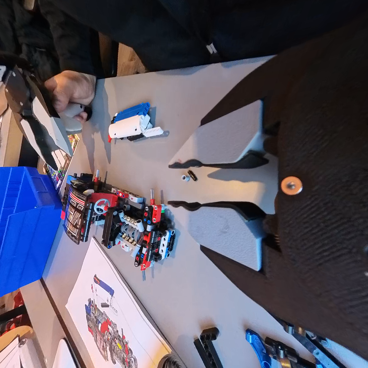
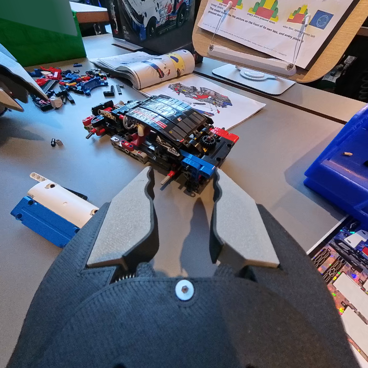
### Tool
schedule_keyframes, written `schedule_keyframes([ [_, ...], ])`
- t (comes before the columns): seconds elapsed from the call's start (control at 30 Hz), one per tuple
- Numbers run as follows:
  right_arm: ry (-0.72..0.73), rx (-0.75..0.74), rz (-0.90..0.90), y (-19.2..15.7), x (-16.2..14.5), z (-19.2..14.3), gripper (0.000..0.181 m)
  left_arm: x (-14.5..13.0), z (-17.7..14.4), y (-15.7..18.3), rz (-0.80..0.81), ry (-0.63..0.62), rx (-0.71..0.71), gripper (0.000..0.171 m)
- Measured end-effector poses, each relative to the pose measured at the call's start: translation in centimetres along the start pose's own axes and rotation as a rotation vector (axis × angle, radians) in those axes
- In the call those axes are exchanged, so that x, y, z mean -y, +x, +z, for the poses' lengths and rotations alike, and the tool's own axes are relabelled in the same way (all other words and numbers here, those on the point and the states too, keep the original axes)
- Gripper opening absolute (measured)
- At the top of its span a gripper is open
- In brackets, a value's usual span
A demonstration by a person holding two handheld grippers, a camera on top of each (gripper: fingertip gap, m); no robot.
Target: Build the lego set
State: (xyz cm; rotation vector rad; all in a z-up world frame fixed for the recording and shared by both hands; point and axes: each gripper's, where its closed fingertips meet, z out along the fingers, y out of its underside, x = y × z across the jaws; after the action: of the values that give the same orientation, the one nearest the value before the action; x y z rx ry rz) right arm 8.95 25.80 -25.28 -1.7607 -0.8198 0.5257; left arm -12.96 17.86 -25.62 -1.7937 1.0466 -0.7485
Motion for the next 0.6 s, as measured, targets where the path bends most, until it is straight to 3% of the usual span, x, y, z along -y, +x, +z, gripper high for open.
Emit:
schedule_keyframes([
  [0.6, 0.001, 0.010, 0.014, 0.0, 0.0, 0.0, 0.057, -1.2, 1.0, 0.3, 0.016, -0.083, -0.031, 0.026],
])
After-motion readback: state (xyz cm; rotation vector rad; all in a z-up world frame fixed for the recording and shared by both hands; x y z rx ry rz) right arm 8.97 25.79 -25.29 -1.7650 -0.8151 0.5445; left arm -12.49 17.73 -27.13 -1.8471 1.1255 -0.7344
